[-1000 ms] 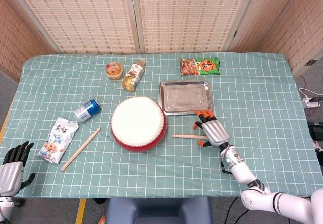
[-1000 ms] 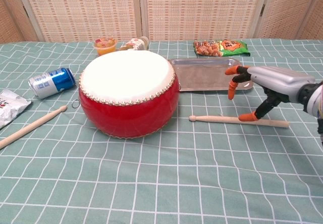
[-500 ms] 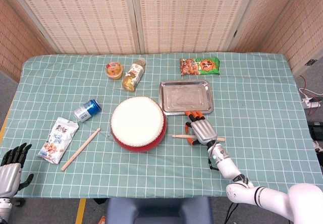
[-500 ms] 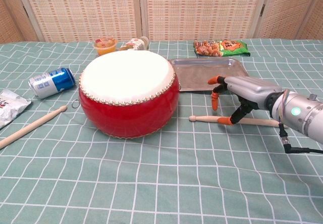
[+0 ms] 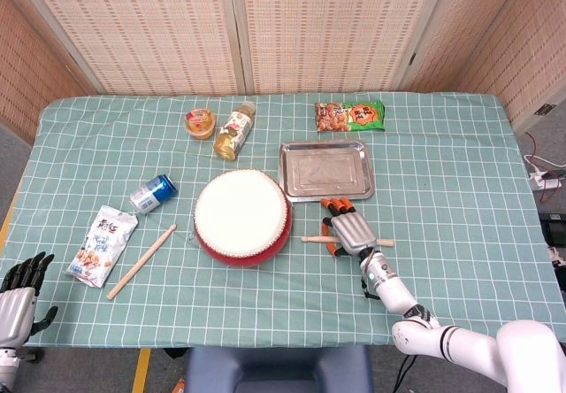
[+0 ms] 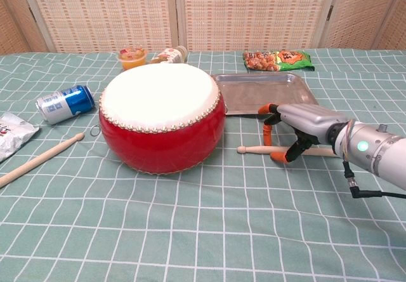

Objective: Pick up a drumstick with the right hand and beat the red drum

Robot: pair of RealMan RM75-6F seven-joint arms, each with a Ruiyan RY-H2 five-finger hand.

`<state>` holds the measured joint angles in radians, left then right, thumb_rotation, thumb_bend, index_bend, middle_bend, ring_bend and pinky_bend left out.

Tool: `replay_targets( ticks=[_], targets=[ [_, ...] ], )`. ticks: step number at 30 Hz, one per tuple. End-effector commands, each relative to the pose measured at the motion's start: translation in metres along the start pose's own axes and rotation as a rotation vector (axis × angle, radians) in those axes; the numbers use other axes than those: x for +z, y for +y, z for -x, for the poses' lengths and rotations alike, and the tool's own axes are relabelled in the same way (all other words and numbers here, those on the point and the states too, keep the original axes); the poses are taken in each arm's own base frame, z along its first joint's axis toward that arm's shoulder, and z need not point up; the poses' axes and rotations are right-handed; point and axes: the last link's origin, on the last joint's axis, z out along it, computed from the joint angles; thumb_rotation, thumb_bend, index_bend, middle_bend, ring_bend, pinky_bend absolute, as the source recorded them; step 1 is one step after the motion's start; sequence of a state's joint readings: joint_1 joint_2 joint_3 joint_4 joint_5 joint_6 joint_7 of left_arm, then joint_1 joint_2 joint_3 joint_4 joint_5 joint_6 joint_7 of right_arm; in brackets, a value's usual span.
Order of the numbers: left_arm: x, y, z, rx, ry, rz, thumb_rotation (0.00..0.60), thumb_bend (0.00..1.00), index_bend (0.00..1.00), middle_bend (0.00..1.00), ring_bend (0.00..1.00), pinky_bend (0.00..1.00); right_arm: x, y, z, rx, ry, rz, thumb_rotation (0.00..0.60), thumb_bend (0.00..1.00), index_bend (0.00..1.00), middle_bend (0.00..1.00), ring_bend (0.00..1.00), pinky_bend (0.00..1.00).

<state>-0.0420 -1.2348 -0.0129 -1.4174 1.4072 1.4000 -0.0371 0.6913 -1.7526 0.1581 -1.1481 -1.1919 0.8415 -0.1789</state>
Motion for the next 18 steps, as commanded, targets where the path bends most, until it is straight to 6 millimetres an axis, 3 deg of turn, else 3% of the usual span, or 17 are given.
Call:
replay_targets(
  ticks=[1, 5, 8, 12, 18],
  targets=[
    [0.000, -0.001, 0.000, -0.001, 0.001, -0.002, 0.600, 0.27, 0.00, 0.00, 0.00, 0.02, 0.000, 0.000, -0.001, 0.004, 0.003, -0.001, 0.600, 0.42, 0.58, 0.04, 0.00, 0.00],
    [-0.002, -0.002, -0.001, -0.001, 0.004, -0.003, 0.600, 0.27, 0.00, 0.00, 0.00, 0.02, -0.007, 0.001, -0.009, 0.071, 0.045, -0.007, 0.600, 0.45, 0.61, 0.04, 0.00, 0.00],
    [-0.003, -0.003, -0.002, 0.000, 0.004, -0.005, 0.600, 0.27, 0.00, 0.00, 0.00, 0.02, -0.018, 0.004, -0.024, 0.213, 0.101, -0.022, 0.600, 0.45, 0.63, 0.06, 0.00, 0.00],
    [-0.004, -0.001, -0.005, 0.002, 0.008, 0.004, 0.600, 0.27, 0.00, 0.00, 0.00, 0.02, -0.035, 0.016, -0.048, 0.444, 0.184, -0.053, 0.600, 0.45, 0.63, 0.10, 0.00, 0.00],
    [-0.006, 0.009, -0.009, 0.004, 0.011, 0.040, 0.600, 0.27, 0.00, 0.00, 0.00, 0.02, -0.052, 0.052, -0.068, 0.928, 0.240, -0.077, 0.600, 0.45, 0.61, 0.13, 0.00, 0.00]
  ],
)
